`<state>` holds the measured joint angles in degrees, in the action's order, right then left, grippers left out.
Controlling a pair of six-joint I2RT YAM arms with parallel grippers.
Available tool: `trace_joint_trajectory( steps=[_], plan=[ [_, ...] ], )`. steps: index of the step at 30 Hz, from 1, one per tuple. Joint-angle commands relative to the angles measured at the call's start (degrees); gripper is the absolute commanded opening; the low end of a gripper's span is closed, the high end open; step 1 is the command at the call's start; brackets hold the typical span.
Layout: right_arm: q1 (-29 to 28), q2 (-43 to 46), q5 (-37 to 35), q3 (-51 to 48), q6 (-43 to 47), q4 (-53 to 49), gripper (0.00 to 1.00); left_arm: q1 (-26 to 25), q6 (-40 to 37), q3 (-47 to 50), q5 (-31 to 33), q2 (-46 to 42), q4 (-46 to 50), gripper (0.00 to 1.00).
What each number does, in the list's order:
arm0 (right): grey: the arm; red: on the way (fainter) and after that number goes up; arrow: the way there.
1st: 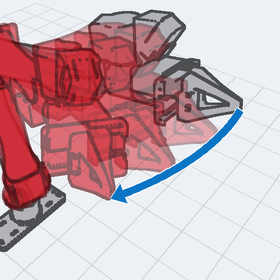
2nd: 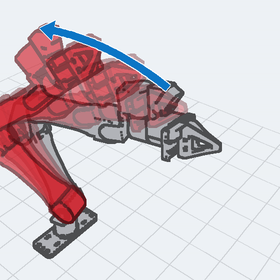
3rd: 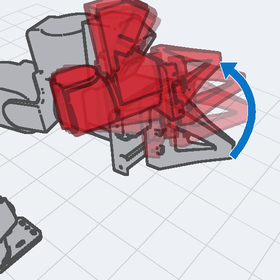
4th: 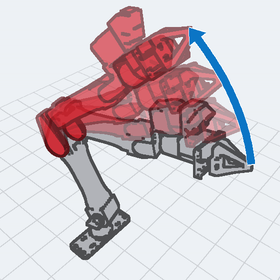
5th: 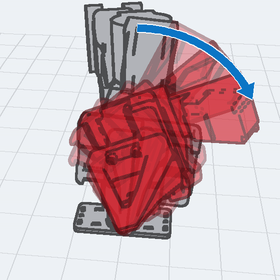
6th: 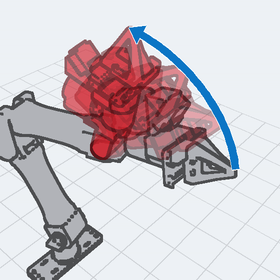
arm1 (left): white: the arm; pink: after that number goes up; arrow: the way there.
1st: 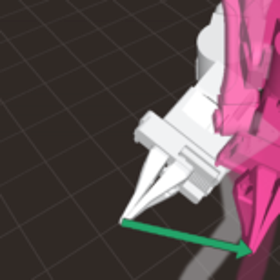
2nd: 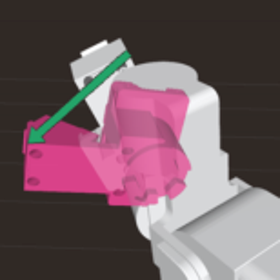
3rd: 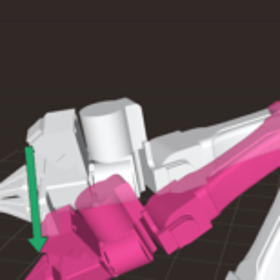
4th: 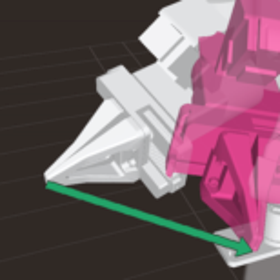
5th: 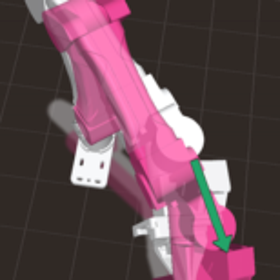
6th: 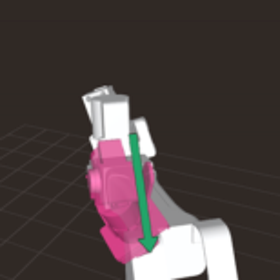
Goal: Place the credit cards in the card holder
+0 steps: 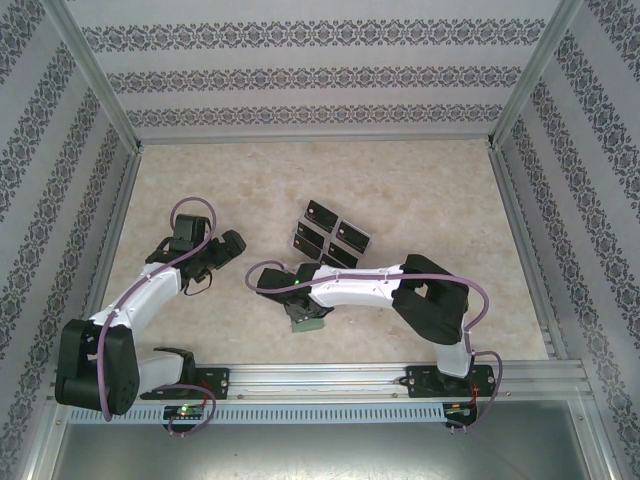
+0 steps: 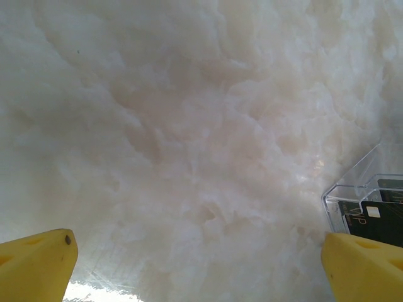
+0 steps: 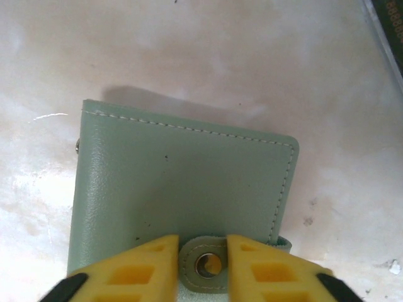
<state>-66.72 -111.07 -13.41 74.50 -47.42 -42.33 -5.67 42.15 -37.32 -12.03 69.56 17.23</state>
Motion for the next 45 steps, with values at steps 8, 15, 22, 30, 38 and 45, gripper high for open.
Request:
trace_joint_trajectory(
  steps=[8,15,22,30,38,45],
  plan=[
    [2.65,2.78,5.12,-5.77,0.89,3.63,0.0,-1.25,0.27,-2.38,-1.95,-0.45,2.34,1.0],
    [5.25,6.77,10.63,-11.38,2.43,12.65,0.0,-5.99,-0.03,-1.93,-3.03,-0.19,3.38,1.0],
    [6.56,7.75,13.65,-14.92,1.6,18.16,0.0,-14.54,1.31,-0.01,-1.62,3.11,2.34,1.0],
    [6.91,8.1,14.35,-16.83,0.95,20.52,0.0,-20.95,4.76,1.92,-3.82,9.62,-2.9,1.0],
    [7.12,8.91,14.19,-18.22,0.66,21.66,0.0,-25.06,4.96,1.04,-3.85,12.28,-2.59,0.99],
    [7.57,10.1,14.14,-19.95,0.27,23.1,0.0,-27.66,3.82,-0.72,-1.19,9.12,3.48,0.99]
  ],
)
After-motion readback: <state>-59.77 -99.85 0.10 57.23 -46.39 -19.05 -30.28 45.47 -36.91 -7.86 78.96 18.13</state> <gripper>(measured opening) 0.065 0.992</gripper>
